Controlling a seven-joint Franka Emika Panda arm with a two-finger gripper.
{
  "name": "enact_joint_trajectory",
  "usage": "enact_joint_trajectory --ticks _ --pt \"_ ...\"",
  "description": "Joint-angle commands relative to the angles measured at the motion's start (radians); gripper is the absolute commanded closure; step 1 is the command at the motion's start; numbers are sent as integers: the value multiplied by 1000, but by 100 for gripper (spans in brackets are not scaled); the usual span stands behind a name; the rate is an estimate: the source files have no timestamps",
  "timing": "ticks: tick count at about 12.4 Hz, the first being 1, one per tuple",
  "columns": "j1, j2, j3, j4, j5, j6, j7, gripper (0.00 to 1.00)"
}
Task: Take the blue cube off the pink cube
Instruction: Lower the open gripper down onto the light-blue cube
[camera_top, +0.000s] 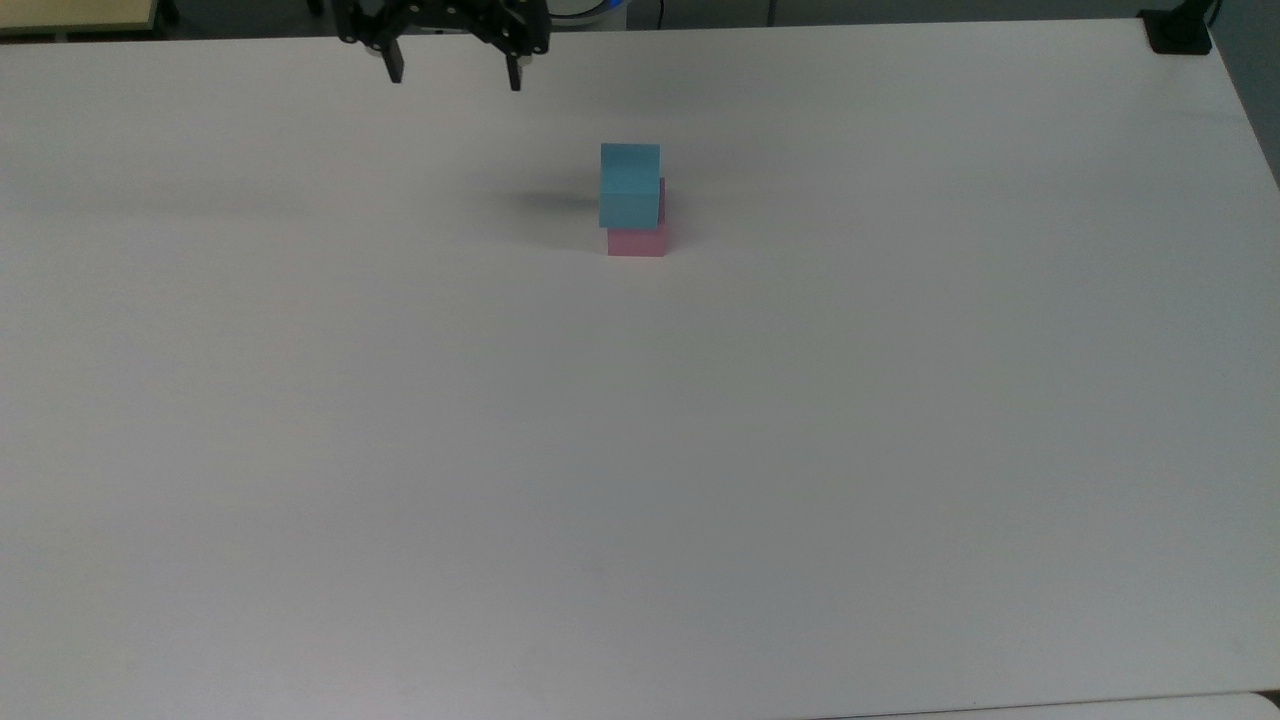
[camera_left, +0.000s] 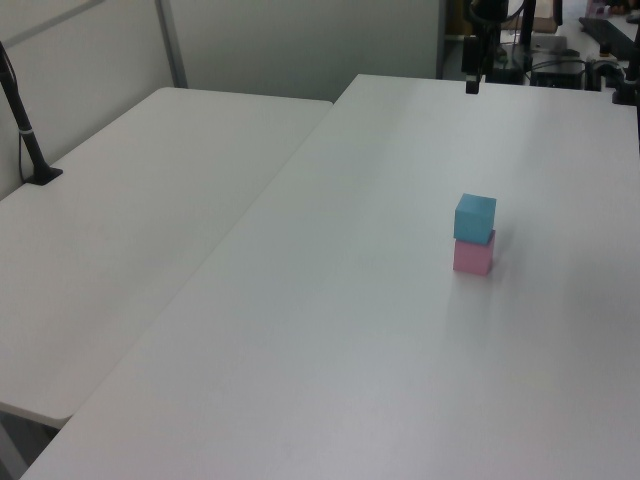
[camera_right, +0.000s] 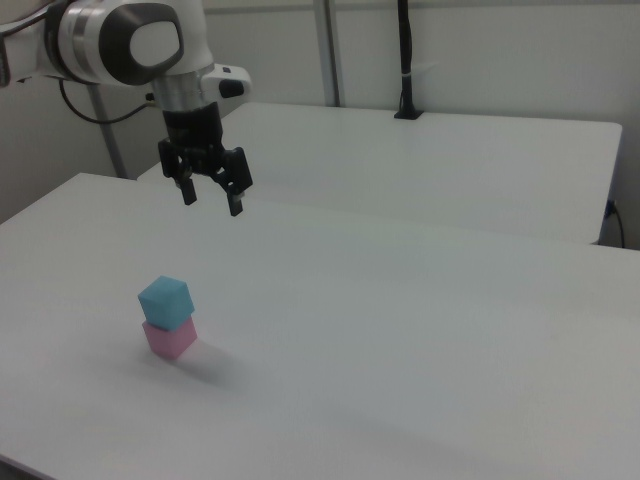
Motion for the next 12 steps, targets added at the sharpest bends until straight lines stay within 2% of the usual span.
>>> enact_joint_trajectory --ticks 1,5,7,9,12 --pt "79 6 -5 -30 17 -23 1 0" --pt "187 42 8 -82 17 -22 70 0" --pt "230 52 30 -178 11 73 128 0" --pt "231 81 65 -240 -15 164 206 0" --pt "228 113 67 -256 -39 168 211 0"
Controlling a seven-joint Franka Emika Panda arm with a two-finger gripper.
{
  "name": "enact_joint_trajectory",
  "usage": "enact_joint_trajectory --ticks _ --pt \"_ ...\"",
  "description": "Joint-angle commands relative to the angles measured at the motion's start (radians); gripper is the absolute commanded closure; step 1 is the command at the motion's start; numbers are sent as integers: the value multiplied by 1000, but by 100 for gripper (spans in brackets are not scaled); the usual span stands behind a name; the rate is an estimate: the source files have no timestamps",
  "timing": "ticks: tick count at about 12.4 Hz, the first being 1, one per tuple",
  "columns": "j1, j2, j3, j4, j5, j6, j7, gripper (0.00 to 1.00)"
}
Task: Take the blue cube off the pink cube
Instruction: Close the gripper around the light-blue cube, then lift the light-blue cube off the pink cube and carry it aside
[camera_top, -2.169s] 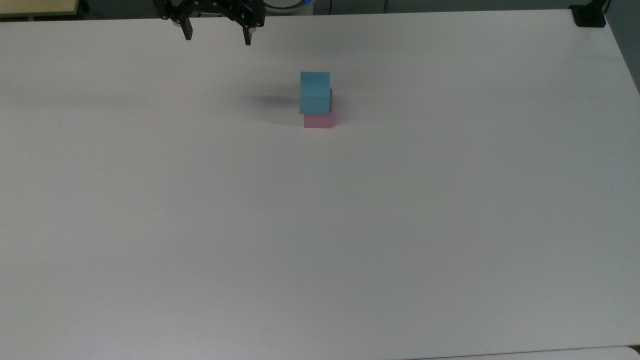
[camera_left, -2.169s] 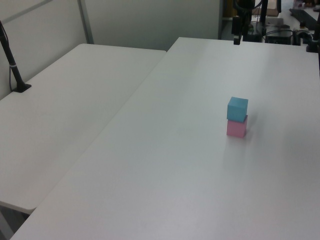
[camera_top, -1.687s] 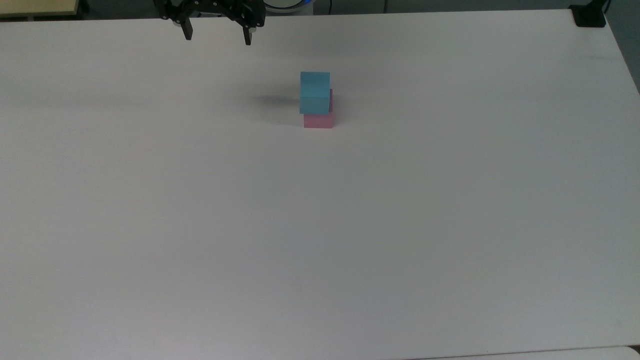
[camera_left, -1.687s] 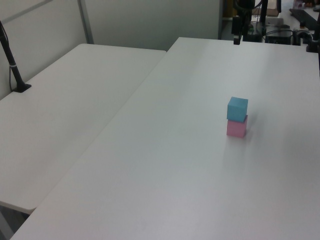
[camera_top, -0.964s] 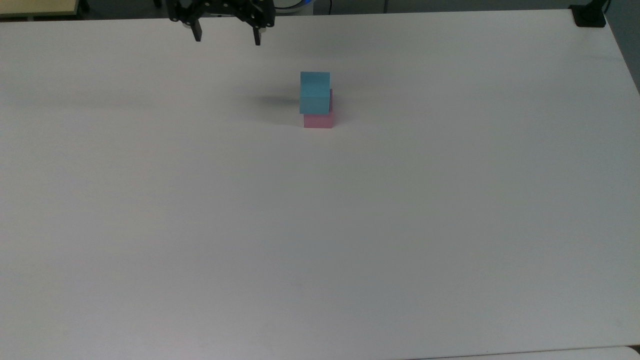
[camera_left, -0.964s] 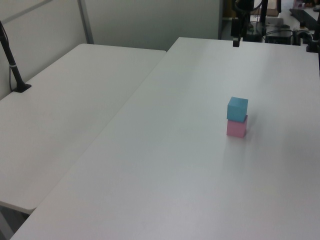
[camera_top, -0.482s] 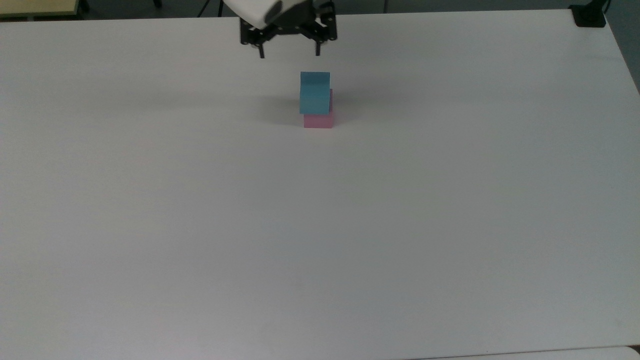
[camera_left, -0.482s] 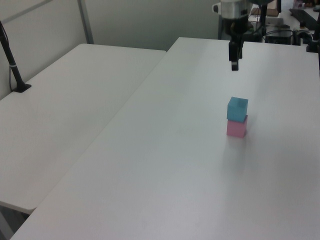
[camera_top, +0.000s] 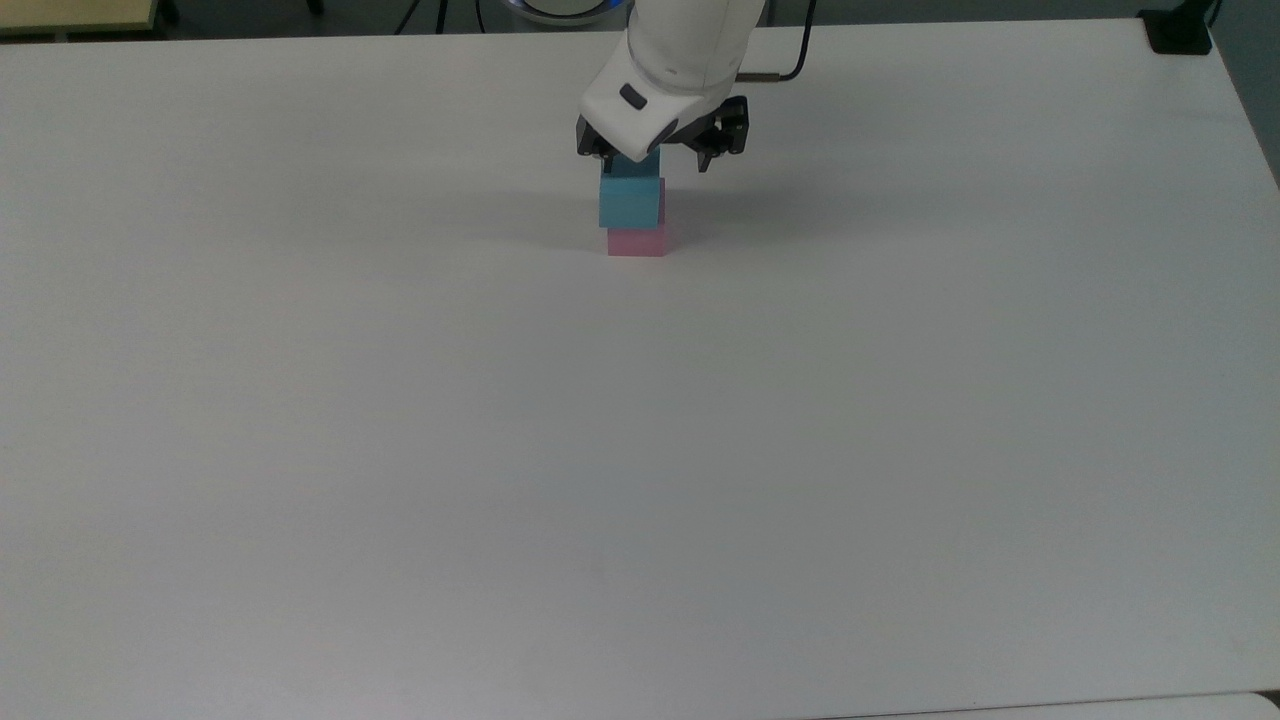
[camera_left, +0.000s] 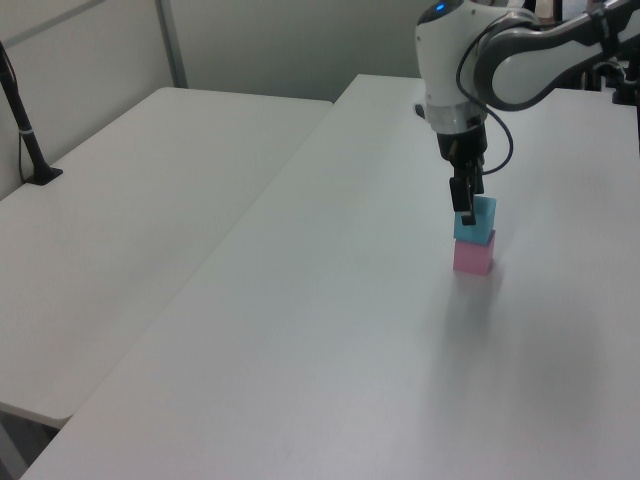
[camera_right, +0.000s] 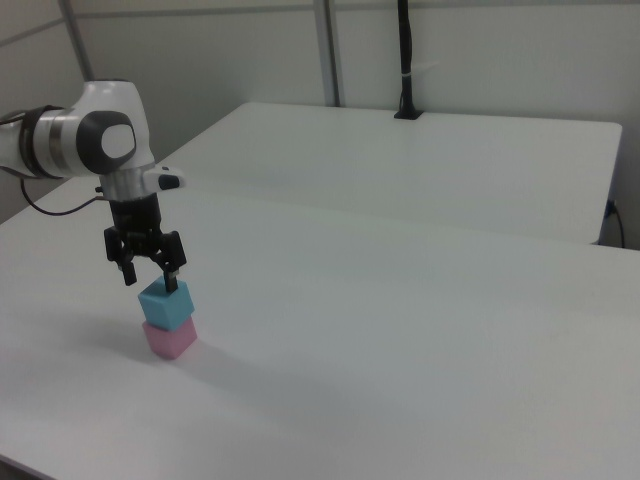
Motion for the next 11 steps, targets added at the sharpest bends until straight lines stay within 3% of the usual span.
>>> enact_joint_trajectory --ticks 1,11 --pt "-2 -4 -3 -32 -34 22 20 0" --pt "-6 -37 11 14 -50 -23 20 0"
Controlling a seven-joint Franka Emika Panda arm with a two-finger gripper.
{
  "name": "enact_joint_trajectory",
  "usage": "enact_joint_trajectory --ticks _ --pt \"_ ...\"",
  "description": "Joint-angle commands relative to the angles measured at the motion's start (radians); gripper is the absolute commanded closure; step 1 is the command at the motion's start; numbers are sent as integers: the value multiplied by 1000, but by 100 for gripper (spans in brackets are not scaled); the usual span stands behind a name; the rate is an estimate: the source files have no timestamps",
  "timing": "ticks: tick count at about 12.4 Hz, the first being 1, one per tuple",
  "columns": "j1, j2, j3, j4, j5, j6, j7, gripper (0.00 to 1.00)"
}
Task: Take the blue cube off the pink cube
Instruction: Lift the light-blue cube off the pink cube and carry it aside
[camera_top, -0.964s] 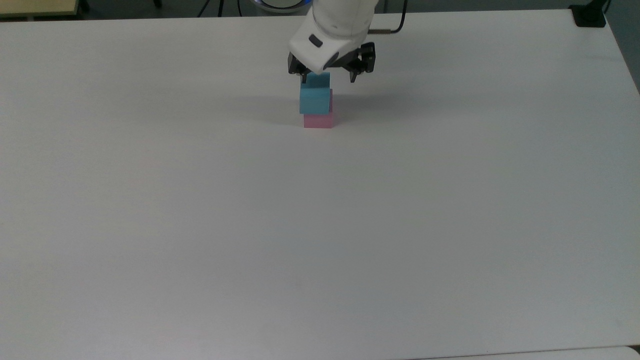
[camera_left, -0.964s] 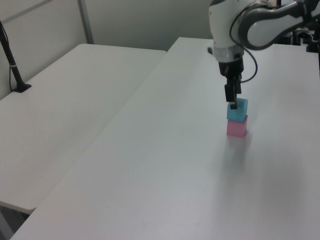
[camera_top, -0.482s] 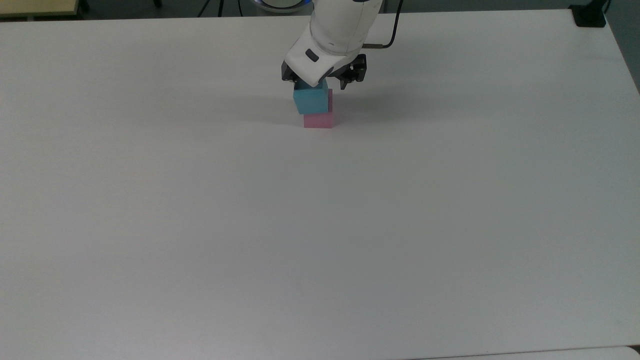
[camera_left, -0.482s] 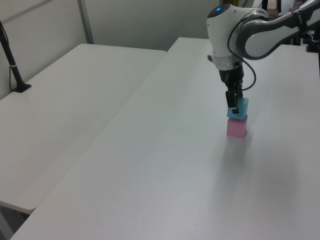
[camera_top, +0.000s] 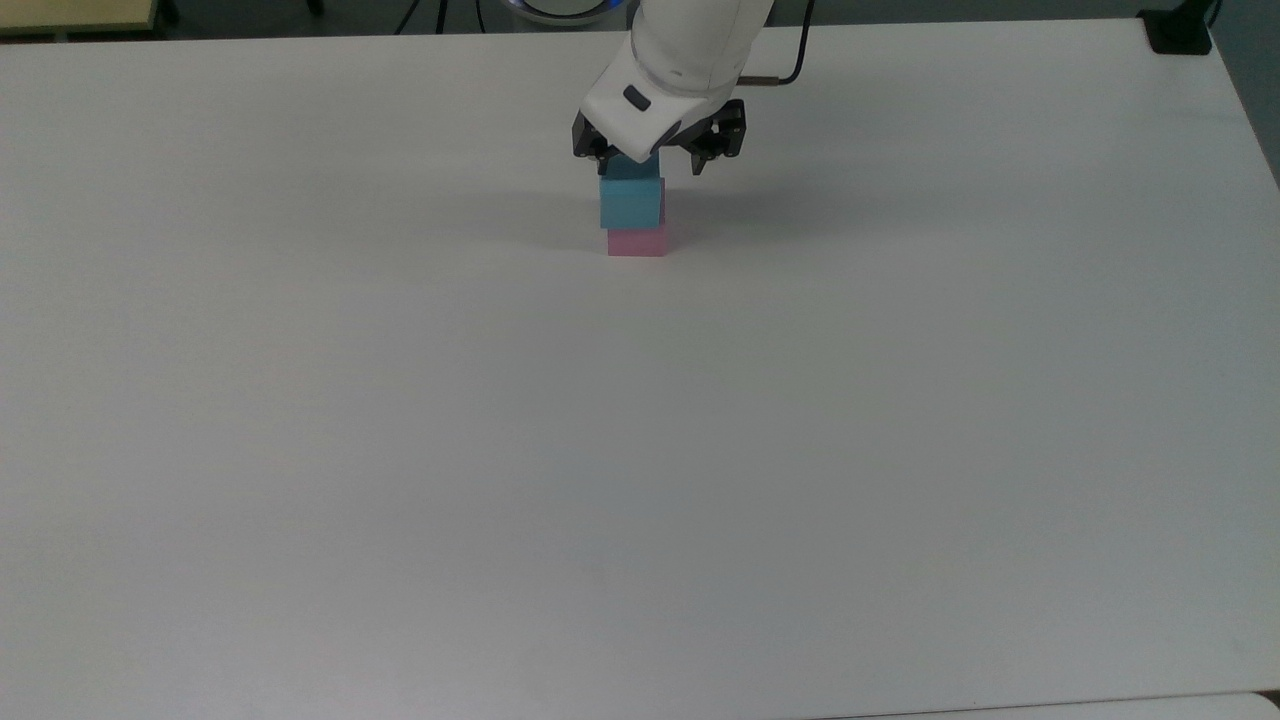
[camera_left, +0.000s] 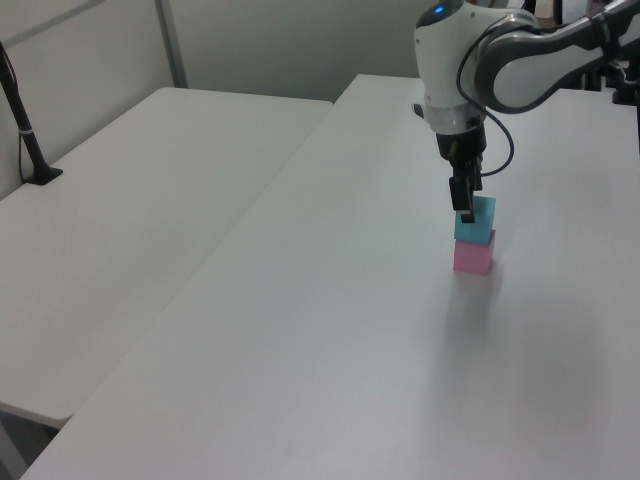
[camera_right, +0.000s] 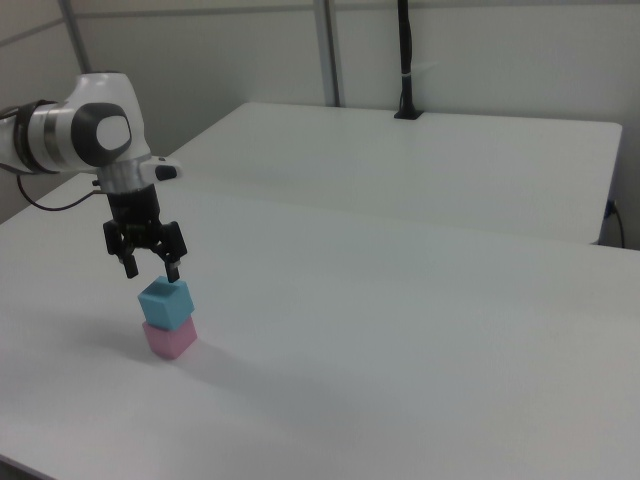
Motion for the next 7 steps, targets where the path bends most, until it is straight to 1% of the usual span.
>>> enact_joint_trajectory --ticks 1,2,3,6,7 --pt "-7 -33 0 4 -13 -24 9 0" --pt "-9 -30 0 -2 -17 -24 7 0" --pt "-9 -16 0 -20 -37 -21 6 0" --pt "-12 21 2 -42 -40 -10 1 0" --pt "-10 22 2 -46 -48 -10 -1 3"
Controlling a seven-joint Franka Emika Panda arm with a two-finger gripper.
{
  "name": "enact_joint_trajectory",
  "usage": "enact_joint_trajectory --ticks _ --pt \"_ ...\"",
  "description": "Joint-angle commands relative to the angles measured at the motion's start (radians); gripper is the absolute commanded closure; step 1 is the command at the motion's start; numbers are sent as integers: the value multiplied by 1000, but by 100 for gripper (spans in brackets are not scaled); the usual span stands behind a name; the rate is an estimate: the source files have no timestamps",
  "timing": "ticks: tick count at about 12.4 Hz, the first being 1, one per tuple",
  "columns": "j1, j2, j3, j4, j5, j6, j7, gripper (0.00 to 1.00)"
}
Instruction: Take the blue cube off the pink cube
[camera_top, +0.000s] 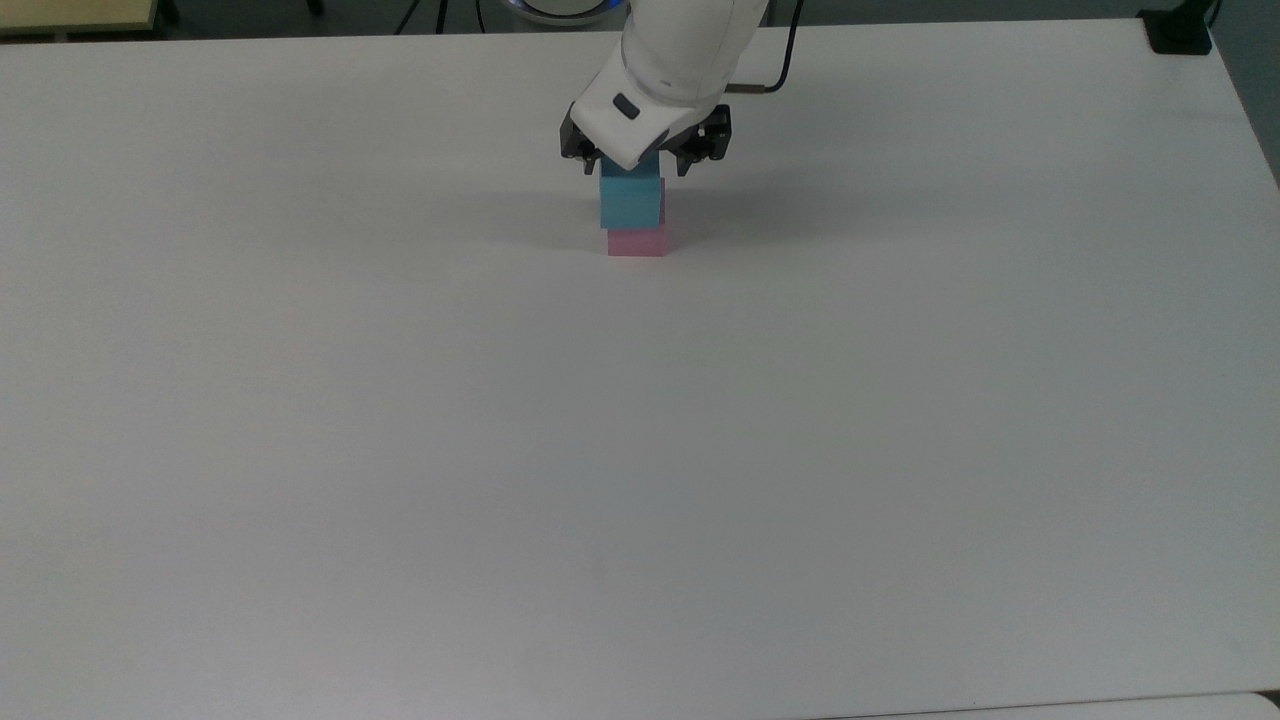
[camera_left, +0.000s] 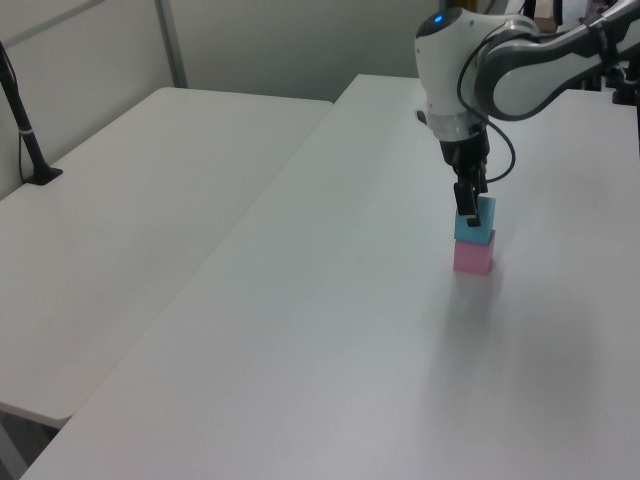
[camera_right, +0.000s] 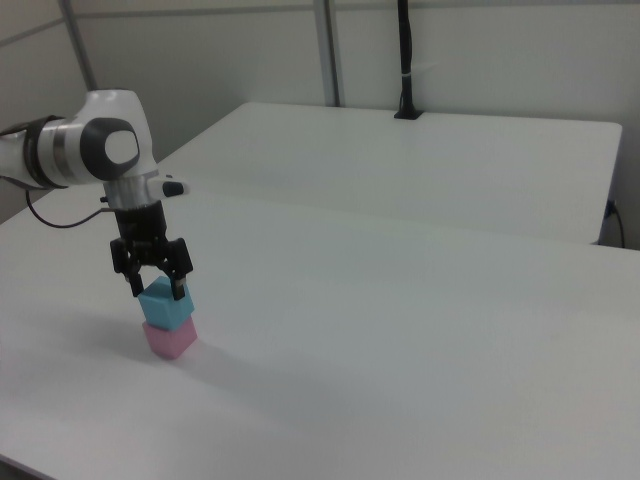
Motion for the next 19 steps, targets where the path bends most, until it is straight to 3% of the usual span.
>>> enact_joint_trajectory --ticks 1,2,3,5,7,9,10,14,15,16,17,19 --pt "-1 8 3 -18 -25 -3 -22 33" --pt "-1 8 3 -15 -22 -3 -45 83" --pt "-4 -2 3 -3 -14 -14 -48 100" --pt "-7 -27 -3 67 -6 -58 -50 100" --pt "-14 22 -10 190 33 -47 -63 97" --pt "-14 265 -10 456 134 -43 -67 91" --pt "-7 366 -10 558 149 -23 -65 90" --pt "81 592 -20 661 147 55 -56 87" --pt "101 602 -42 660 150 54 -56 83" --pt "113 596 -54 658 169 45 -50 27" --pt "111 573 -56 655 166 37 -36 0" --pt "93 474 -72 646 163 -15 -37 0"
